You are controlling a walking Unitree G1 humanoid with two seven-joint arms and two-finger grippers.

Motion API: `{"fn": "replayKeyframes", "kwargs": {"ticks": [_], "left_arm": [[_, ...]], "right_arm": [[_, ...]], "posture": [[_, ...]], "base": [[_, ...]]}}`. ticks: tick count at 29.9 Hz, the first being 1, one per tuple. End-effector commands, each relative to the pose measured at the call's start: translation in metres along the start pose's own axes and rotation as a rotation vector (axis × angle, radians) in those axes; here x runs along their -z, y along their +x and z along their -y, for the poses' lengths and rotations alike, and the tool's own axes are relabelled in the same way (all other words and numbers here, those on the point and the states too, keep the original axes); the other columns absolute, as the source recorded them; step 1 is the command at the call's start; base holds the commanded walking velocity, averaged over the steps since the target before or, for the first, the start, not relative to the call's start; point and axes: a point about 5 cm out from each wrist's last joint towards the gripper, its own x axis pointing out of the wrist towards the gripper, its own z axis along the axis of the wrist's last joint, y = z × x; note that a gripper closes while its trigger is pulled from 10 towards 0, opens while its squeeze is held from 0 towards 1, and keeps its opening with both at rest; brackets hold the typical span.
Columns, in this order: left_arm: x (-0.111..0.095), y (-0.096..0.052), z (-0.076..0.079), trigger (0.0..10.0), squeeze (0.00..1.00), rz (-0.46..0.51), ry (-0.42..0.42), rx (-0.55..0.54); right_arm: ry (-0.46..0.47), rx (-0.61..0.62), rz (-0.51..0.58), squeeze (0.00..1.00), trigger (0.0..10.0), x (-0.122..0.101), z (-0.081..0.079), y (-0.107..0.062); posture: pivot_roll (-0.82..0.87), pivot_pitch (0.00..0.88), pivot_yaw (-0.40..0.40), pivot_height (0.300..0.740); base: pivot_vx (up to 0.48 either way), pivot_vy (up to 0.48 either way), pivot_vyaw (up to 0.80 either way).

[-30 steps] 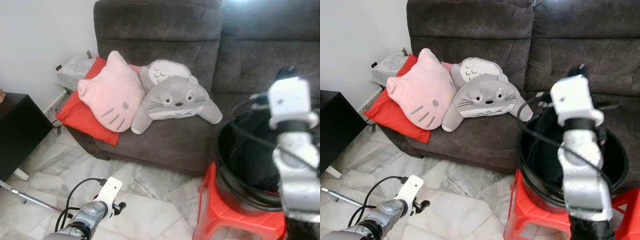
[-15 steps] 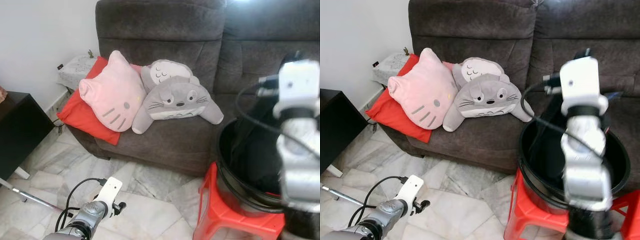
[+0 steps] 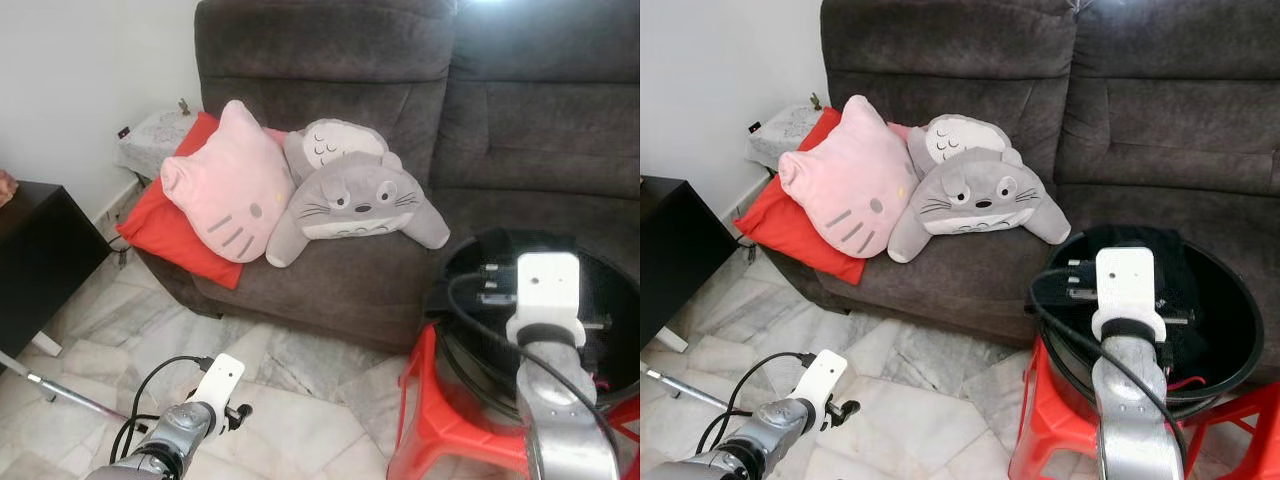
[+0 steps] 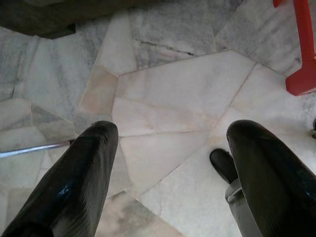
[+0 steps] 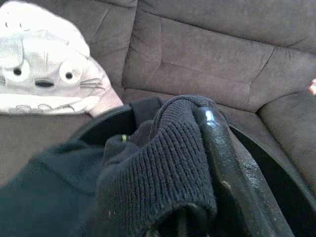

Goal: Hang hanger

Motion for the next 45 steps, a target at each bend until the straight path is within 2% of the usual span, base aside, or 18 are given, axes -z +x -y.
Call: {"fn": "replayKeyframes", "kwargs": {"ticks": [1, 4, 8, 12, 18, 20, 26, 29, 31, 33, 35, 36, 38, 40, 42, 43, 44, 45], "left_arm": [[0.004, -0.002, -0.005, 10.0, 0.00, -0.007, -0.001, -0.015], [0.004, -0.002, -0.006, 10.0, 0.00, -0.006, 0.005, -0.015], [0.003, -0.002, -0.006, 10.0, 0.00, -0.004, 0.007, -0.017], [0.003, -0.002, -0.006, 10.0, 0.00, -0.001, 0.005, -0.020], [0.003, -0.002, -0.006, 10.0, 0.00, -0.001, 0.009, -0.017], [0.003, -0.002, -0.005, 10.0, 0.00, -0.001, 0.009, -0.016], [0.003, -0.002, -0.005, 10.0, 0.00, 0.000, 0.009, -0.014], [0.003, -0.001, -0.005, 10.0, 0.00, -0.001, 0.011, -0.013], [0.003, -0.001, -0.005, 10.0, 0.00, -0.001, 0.011, -0.013], [0.003, -0.001, -0.004, 10.0, 0.00, 0.001, 0.009, -0.014], [0.003, -0.002, -0.005, 10.0, 0.00, 0.002, 0.007, -0.015], [0.003, -0.002, -0.005, 10.0, 0.00, 0.007, 0.001, -0.018], [0.004, -0.002, -0.005, 10.0, 0.00, 0.009, -0.002, -0.020], [0.004, -0.002, -0.005, 10.0, 0.00, 0.010, -0.004, -0.022], [0.005, -0.002, -0.006, 10.0, 0.00, 0.010, -0.001, -0.024], [0.005, -0.002, -0.006, 10.0, 0.00, 0.009, 0.001, -0.023], [0.005, -0.002, -0.006, 10.0, 0.00, 0.009, 0.003, -0.022], [0.005, -0.003, -0.007, 10.0, 0.00, 0.009, 0.005, -0.022]], "right_arm": [[-0.040, -0.016, 0.030, 0.00, 0.0, -0.005, -0.001, -0.009], [-0.158, -0.039, 0.052, 0.00, 0.0, 0.001, -0.004, -0.022], [-0.128, -0.029, 0.051, 0.00, 0.0, -0.002, -0.007, -0.016], [-0.111, -0.039, 0.137, 0.00, 0.0, -0.023, -0.011, -0.008], [-0.357, -0.138, 0.383, 0.00, 0.0, -0.055, -0.024, -0.004], [-0.382, -0.151, 0.418, 0.00, 0.0, -0.060, -0.025, -0.004], [-0.389, -0.067, 0.425, 0.00, 0.0, -0.071, -0.004, 0.006], [-0.441, -0.006, 0.435, 0.00, 0.0, -0.078, 0.010, 0.016], [-0.404, 0.028, 0.419, 0.00, 0.0, -0.079, 0.016, 0.020], [-0.195, 0.060, 0.340, 0.00, 0.0, -0.071, 0.021, 0.025], [-0.154, 0.052, 0.321, 0.00, 0.0, -0.066, 0.018, 0.023], [-0.084, 0.017, 0.265, 0.00, 1.7, -0.051, 0.008, 0.018], [-0.069, 0.000, 0.242, 0.00, 1.7, -0.044, 0.003, 0.014], [-0.054, -0.043, 0.209, 0.00, 1.1, -0.032, -0.008, 0.004], [-0.033, -0.095, 0.170, 0.00, 4.4, -0.020, -0.018, -0.013], [-0.033, -0.108, 0.147, 0.00, 9.3, -0.014, -0.020, -0.018], [-0.038, -0.117, 0.129, 0.00, 10.0, -0.010, -0.021, -0.020], [-0.052, -0.124, 0.117, 0.00, 10.0, -0.007, -0.021, -0.022]], "posture": [[-0.26, 0.000, 0.112, 0.740], [-0.27, 0.000, 0.113, 0.740], [-0.26, 0.000, 0.111, 0.740], [-0.26, 0.000, 0.111, 0.740], [-0.26, 0.000, 0.112, 0.740], [-0.26, 0.000, 0.112, 0.740], [-0.27, 0.000, 0.114, 0.740], [-0.27, 0.000, 0.114, 0.740], [-0.27, 0.000, 0.116, 0.740], [-0.27, 0.000, 0.116, 0.740], [-0.27, 0.000, 0.114, 0.740], [-0.26, 0.000, 0.113, 0.740], [-0.26, 0.000, 0.113, 0.740], [-0.25, 0.000, 0.114, 0.740], [-0.26, 0.000, 0.116, 0.740], [-0.26, 0.000, 0.116, 0.740], [-0.26, 0.000, 0.116, 0.740], [-0.26, 0.000, 0.116, 0.740]], "base": [[0.000, 0.000, 0.00], [0.000, 0.000, 0.00], [0.000, 0.000, 0.00], [0.000, 0.000, 0.00], [0.000, 0.000, 0.00], [0.000, 0.000, 0.00], [0.000, 0.000, 0.00], [0.000, 0.000, 0.00], [0.000, 0.000, 0.00], [0.000, 0.000, 0.00], [0.000, 0.000, 0.00], [0.000, 0.000, 0.00], [0.000, 0.000, 0.00], [0.000, 0.000, 0.00], [0.000, 0.000, 0.00], [0.000, 0.000, 0.00], [0.000, 0.000, 0.00], [0.000, 0.000, 0.00]]}}
